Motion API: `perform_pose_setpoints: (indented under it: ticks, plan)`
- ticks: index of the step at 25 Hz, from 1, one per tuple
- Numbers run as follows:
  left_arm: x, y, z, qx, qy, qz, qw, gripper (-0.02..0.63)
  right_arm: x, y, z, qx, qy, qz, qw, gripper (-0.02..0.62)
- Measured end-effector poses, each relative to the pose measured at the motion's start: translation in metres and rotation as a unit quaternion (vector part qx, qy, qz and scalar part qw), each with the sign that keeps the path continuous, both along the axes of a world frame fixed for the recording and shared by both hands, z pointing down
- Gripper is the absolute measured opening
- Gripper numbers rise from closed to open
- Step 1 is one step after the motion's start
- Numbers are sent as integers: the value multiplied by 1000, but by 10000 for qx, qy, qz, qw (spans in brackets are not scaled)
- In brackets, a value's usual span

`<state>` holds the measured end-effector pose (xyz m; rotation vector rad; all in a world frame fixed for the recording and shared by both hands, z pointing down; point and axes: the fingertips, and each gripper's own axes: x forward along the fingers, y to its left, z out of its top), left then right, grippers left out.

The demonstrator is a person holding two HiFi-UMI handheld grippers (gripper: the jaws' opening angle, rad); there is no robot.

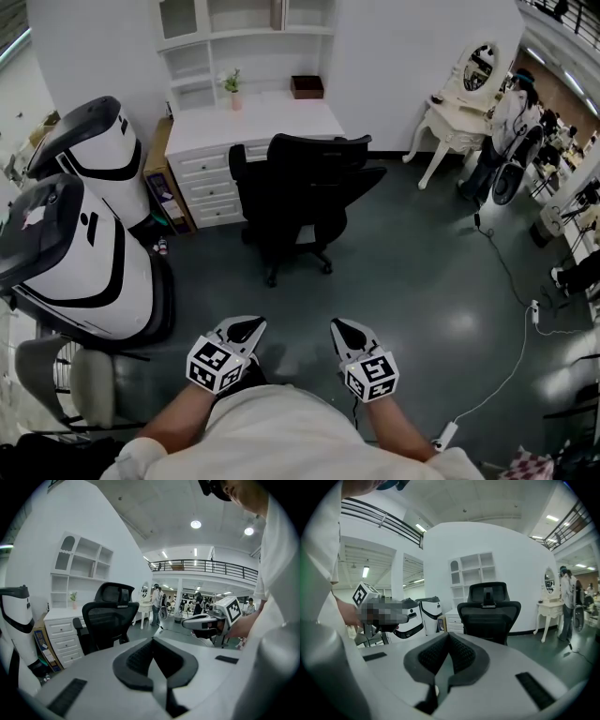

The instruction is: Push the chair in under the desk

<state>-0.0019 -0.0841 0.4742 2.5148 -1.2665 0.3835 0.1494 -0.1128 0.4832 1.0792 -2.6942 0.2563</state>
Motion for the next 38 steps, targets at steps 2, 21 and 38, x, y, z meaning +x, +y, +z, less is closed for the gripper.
perform_pose_setpoints:
  ticks: [2,21,38]
  plan:
    - [2,3,0,-1,0,17,10000,-3,0,3,-2,18,-7,-15,10000,5]
    - [21,15,11,-121,-136,248,9995,-3,9,26,3,-38,-104,-66,9999,5]
    - [14,4,20,-182,-156,279,9993,-3,1,19,12,-78,14,-128,9999,3]
